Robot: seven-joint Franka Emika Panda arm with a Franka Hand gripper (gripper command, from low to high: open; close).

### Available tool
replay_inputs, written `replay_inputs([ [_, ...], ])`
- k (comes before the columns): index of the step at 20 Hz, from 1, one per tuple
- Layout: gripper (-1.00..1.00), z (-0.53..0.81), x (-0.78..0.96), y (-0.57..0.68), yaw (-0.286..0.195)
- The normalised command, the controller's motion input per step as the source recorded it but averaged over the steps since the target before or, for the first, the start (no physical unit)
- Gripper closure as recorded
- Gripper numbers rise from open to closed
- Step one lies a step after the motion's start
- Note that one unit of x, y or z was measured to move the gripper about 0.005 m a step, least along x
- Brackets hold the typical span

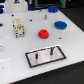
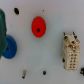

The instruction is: Insert the blue gear onto the right peg, followed by the red gear

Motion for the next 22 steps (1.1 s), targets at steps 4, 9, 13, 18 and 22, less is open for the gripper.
replay_inputs([
  [4,-1.0,-0.23,-0.5,0.58,0.0],
  [9,-1.0,-0.18,-0.47,0.58,0.0],
  [13,-1.0,-0.26,-0.48,0.57,0.0],
  [18,-1.0,-0.32,-0.44,0.55,0.0],
  [22,-1.0,-0.34,-0.4,0.59,0.0],
])
